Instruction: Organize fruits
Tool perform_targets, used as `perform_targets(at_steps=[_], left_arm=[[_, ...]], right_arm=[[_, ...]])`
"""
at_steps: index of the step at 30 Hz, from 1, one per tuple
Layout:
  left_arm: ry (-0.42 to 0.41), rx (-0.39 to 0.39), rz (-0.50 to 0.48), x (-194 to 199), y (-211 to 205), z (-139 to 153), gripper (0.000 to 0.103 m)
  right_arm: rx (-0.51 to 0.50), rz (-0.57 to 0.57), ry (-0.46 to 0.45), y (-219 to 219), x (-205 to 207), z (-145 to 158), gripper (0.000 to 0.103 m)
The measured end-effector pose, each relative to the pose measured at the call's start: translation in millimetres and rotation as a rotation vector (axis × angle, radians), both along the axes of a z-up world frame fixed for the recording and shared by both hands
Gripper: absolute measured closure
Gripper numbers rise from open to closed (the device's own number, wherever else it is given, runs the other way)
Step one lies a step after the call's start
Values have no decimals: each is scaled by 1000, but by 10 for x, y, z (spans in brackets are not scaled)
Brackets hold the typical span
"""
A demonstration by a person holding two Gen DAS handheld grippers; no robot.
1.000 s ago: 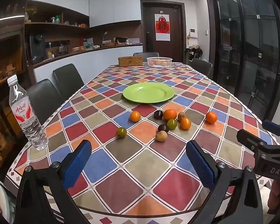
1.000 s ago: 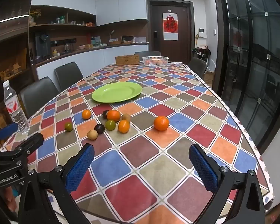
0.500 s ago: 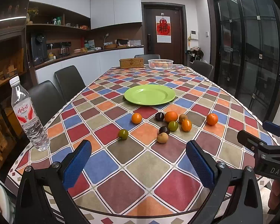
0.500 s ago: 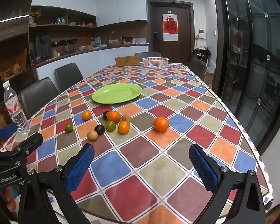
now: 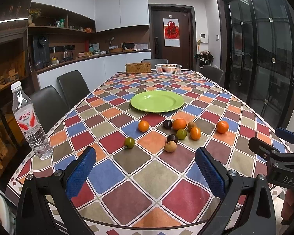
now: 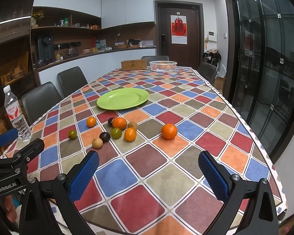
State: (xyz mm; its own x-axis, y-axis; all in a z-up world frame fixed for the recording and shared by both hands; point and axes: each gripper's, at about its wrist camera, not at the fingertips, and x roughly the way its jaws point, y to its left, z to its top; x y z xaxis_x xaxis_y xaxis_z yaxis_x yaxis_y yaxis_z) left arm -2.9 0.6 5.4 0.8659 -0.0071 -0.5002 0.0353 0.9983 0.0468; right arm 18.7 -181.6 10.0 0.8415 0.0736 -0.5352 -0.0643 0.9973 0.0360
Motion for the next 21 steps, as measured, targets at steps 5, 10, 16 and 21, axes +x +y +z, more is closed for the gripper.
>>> perform_targets(at_steps=[5,10,16,21], left_arm=[[-4,0,1,-1,-10,34,0],[-7,0,0,-4,-9,35,0],[-12,-1,0,-12,-5,57,0],[-13,-1,0,-6,-8,70,0]], right_arm=[[0,1,0,-2,-1,1,1],[0,0,-2,-3,-6,5,1],[0,0,-4,-1,-8,6,1],[0,1,-5,2,-9,6,1]])
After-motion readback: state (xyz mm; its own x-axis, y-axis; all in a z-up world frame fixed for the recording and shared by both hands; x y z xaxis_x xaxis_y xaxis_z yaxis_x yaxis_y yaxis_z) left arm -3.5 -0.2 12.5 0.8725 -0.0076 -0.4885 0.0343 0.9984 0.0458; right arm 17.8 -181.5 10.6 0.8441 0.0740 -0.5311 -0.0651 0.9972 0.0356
